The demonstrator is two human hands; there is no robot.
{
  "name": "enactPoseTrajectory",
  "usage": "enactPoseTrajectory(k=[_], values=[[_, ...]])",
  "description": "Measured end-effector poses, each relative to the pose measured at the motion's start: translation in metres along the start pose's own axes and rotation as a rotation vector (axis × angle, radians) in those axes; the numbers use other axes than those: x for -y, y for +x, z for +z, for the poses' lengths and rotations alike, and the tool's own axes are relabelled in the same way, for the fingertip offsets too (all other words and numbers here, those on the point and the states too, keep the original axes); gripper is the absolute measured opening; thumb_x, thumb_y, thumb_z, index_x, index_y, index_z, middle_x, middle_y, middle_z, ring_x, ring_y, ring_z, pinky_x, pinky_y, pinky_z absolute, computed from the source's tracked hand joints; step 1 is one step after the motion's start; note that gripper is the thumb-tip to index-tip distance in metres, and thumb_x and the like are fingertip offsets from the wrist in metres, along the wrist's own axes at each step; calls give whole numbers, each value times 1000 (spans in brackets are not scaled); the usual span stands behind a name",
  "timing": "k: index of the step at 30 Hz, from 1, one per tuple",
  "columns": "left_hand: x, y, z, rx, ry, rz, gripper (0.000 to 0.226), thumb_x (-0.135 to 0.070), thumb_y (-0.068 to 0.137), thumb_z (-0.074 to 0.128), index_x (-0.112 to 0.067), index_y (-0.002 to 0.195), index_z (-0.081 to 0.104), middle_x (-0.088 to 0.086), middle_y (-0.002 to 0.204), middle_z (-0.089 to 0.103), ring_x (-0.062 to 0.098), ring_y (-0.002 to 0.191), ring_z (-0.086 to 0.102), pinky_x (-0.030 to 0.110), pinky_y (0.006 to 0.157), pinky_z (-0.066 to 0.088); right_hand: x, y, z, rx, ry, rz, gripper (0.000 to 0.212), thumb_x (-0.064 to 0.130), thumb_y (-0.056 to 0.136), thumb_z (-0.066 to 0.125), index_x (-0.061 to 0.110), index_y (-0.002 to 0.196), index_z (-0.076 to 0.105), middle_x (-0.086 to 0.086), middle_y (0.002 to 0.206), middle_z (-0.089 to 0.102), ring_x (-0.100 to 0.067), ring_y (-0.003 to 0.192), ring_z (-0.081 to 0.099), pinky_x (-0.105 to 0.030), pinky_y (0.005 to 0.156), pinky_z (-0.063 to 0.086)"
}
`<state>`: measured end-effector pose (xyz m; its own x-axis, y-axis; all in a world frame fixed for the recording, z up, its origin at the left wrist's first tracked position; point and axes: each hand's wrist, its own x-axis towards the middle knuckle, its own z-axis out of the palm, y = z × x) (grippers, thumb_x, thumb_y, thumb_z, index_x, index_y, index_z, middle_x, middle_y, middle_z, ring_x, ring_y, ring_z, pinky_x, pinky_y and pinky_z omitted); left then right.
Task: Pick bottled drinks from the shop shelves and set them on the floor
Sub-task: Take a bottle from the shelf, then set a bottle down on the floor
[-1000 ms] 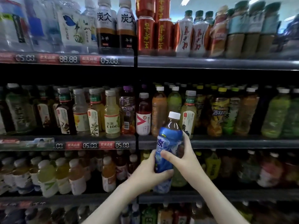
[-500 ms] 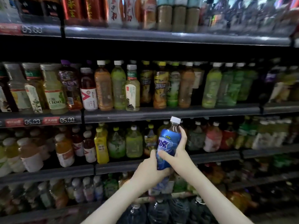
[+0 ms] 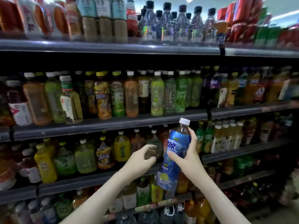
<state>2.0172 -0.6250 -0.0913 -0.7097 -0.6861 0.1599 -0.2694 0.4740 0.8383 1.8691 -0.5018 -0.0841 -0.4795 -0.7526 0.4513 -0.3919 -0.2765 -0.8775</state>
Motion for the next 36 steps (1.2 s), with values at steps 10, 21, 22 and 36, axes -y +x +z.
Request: enactPoseTrajectory(k=[10,21,22,36], values=[[-43,150,-8,-454,199,90,62,-35,93,59,-30,146,28,-2,135,45,2,98,51,15,74,46,-32,104,-78,-130,40,-97,94,10,81,75,73,123,18,43,116,45,13,106,55,-6,74,48],[-92,253,8,-893,548,273,72,-37,87,66,-19,145,27,27,136,29,40,122,31,53,97,38,-64,189,-140,-105,60,-139,91,27,71,76,74,122,17,57,105,40,19,105,52,-2,72,47],[-96,259,11,-909,557,254,73,-39,86,66,-20,146,28,28,138,27,40,124,29,53,99,36,-66,195,-143,-86,69,-144,91,29,70,75,74,123,17,58,105,39,21,104,51,-2,71,47],[-131,325,34,-952,792,69,109,-43,79,65,-26,150,-17,22,132,42,35,131,25,52,107,-1,-84,250,-157,47,137,-372,93,37,70,72,67,133,11,50,125,35,10,114,53,-4,86,45]])
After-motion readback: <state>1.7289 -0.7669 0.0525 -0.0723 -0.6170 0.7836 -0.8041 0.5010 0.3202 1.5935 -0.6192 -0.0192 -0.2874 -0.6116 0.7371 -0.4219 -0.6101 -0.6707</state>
